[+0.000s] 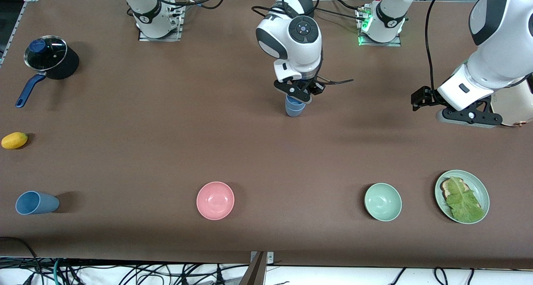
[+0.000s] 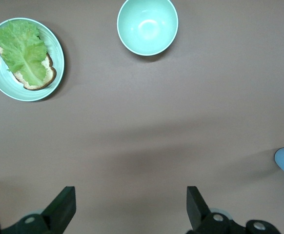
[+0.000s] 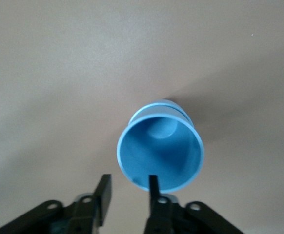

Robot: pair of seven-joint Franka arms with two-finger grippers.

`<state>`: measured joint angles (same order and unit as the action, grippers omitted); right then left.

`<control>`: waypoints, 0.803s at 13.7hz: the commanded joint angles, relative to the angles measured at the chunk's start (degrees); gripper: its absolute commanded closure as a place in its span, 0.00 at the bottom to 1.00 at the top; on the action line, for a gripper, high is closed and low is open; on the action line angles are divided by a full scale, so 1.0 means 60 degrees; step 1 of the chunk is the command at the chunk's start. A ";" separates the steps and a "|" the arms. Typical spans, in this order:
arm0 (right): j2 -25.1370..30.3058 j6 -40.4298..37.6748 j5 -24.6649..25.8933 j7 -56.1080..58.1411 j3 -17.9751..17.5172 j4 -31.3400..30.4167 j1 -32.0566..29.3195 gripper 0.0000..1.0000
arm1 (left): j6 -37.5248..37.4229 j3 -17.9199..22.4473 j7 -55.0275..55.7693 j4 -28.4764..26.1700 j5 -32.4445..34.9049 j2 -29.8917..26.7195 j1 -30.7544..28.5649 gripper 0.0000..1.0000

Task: Stack blue cups with both arms

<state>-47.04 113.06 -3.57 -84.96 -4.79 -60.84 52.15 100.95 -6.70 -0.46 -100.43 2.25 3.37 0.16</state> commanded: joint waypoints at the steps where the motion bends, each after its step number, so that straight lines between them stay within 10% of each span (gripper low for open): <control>1: 0.0208 -0.0238 -0.0094 0.0126 -0.0036 0.0063 -0.0281 0.21 | -0.0244 0.0061 -0.0144 0.0317 -0.0023 0.0141 0.0076 0.00; 11: 0.2520 -0.4322 -0.0108 0.8190 0.0124 -0.0011 -0.4073 0.01 | -0.0405 0.0061 -0.0129 0.0317 -0.0023 0.0141 0.0091 0.00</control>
<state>-35.87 91.46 -3.58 -43.89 -3.59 -59.75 31.70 100.10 -6.70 -0.46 -100.33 2.25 3.46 0.28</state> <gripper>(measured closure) 0.004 0.000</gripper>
